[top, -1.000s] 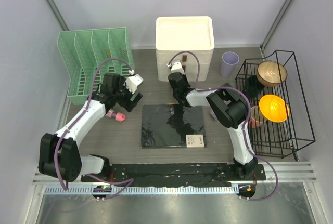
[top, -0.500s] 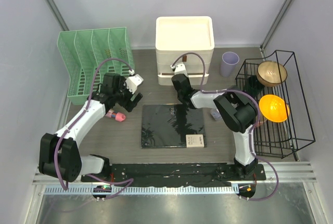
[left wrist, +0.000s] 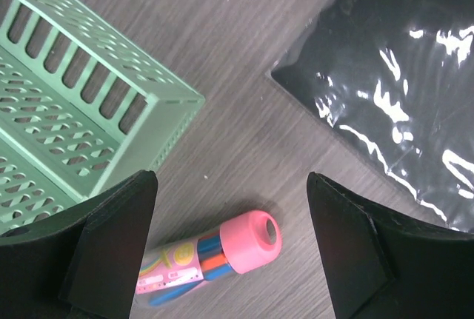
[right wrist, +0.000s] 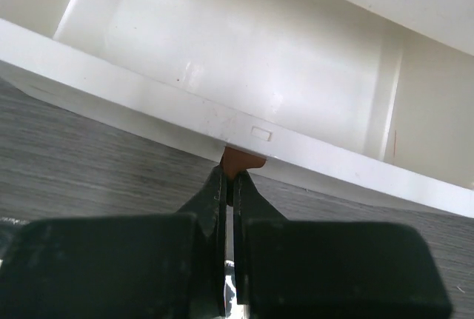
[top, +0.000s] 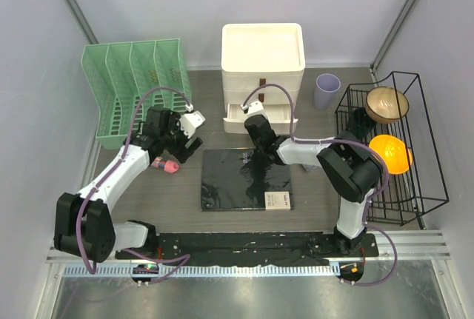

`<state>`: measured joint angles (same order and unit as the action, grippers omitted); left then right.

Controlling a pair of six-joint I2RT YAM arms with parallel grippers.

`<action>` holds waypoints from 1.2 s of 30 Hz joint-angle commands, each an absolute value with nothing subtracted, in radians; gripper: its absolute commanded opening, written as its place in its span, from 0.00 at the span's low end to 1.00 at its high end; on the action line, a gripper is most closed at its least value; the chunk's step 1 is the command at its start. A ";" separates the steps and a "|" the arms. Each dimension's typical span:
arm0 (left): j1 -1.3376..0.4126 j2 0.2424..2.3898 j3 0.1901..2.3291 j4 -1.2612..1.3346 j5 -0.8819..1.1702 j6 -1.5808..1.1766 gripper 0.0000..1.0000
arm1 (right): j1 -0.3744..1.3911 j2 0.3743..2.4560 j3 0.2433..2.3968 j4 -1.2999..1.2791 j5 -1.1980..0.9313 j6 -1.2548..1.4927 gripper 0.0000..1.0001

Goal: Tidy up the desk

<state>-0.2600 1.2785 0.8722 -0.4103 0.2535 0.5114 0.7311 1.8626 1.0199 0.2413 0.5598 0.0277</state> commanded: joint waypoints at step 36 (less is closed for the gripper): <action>-0.035 1.336 0.879 -0.721 0.222 1.107 0.87 | 0.798 1.738 1.012 0.066 0.506 0.046 0.55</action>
<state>-0.0471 1.3167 0.8455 -0.7254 0.2363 1.0534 0.7830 1.7840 0.9855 0.0834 0.4980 0.0479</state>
